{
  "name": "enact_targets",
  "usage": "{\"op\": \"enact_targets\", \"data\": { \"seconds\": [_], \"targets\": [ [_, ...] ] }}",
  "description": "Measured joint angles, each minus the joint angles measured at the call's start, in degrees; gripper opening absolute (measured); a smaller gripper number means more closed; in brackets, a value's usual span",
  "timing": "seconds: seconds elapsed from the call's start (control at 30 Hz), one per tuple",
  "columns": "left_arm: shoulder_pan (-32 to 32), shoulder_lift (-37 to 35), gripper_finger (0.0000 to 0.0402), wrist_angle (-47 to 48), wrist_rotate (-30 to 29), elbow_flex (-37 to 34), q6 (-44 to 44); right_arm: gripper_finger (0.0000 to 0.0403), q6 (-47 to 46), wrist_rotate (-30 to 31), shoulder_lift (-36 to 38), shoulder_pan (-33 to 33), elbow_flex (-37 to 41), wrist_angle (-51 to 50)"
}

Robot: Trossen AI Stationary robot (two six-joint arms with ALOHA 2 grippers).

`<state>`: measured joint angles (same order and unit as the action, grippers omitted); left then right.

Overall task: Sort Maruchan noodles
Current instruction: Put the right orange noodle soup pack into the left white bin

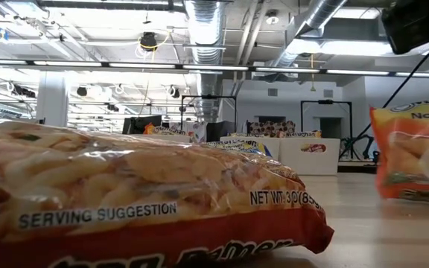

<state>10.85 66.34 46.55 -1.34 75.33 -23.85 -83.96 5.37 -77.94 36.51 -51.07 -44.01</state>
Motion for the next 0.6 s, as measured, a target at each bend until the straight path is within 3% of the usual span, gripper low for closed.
{"op": "enact_targets", "data": {
  "seconds": [0.2, 0.37, 0.6],
  "targets": [
    [-0.4, 3.2, 0.0219, 0.5, -2.9, 0.0, -0.1, 0.0005, 0.5, 1.5, 0.0, -0.8, 0.0, 0.0],
    [-3.4, 6.6, 0.0226, -1.0, -4.0, 0.0, 0.4, 0.0005, 4.5, 3.9, 0.4, -2.3, -2.8, -1.2],
    [-7.4, 11.8, 0.0226, -8.9, 5.0, 0.0, 4.4, 0.0005, 12.3, 4.4, 0.5, -6.0, -9.8, -7.7]
  ]
}}
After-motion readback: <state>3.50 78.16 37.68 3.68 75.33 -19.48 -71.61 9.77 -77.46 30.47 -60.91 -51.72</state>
